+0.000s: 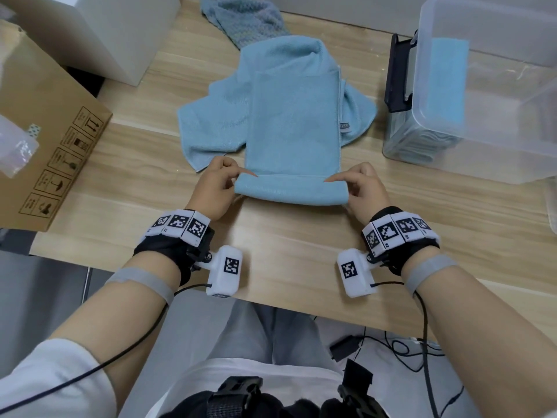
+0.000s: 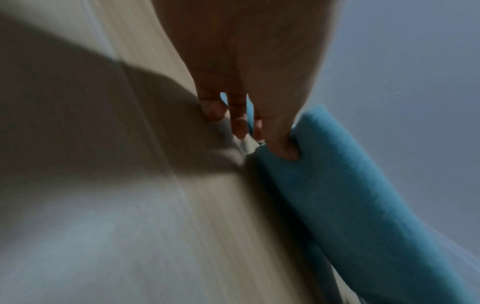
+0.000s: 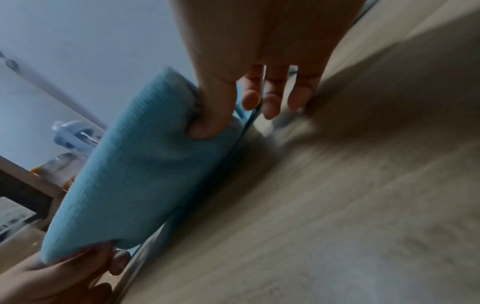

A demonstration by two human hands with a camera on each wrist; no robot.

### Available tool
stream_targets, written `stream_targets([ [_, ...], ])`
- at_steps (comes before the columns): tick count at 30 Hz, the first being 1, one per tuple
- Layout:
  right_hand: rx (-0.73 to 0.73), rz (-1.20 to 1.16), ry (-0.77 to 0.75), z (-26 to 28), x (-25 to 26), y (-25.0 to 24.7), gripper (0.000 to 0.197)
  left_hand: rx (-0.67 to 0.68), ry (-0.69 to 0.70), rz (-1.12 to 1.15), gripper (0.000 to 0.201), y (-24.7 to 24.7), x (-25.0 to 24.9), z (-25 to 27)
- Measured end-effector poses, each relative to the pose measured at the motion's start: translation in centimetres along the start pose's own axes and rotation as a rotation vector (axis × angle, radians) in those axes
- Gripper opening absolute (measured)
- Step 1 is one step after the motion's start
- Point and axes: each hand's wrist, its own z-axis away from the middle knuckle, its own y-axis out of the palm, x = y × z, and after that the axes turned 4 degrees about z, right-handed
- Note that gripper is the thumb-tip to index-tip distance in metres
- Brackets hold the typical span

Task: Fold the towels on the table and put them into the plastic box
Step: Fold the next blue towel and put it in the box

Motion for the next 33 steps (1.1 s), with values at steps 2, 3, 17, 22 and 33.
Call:
stream_targets([
  [2, -0.028, -0.024, -0.018, 0.5, 0.1, -0.3, 0.037, 0.006, 0.052, 0.044, 0.028, -0.1, -0.3, 0.6],
  [3, -0.041, -0.036, -0.026, 0.8, 0.1, -0.4, 0.034, 0.012, 0.085, 0.055, 0.025, -0.2, -0.5, 0.9],
  [17, 0.101, -0.111, 0.296, 2.8, 0.4, 0.1, 0.013, 0.013, -0.412, 0.360, 0.027, 1.1, -1.1, 3.3],
  [22, 0.060, -0.037, 0.380, 2.1, 0.5, 0.8, 0.023, -0.116, -0.464, 0.247, 0.020, 1.4, -0.7, 2.9],
  [33, 0.093, 0.198, 0.121, 2.8, 1.7, -0.5, 0.045, 0.087, -0.012, -0.045, 0.057, 0.7, -0.8, 2.2],
])
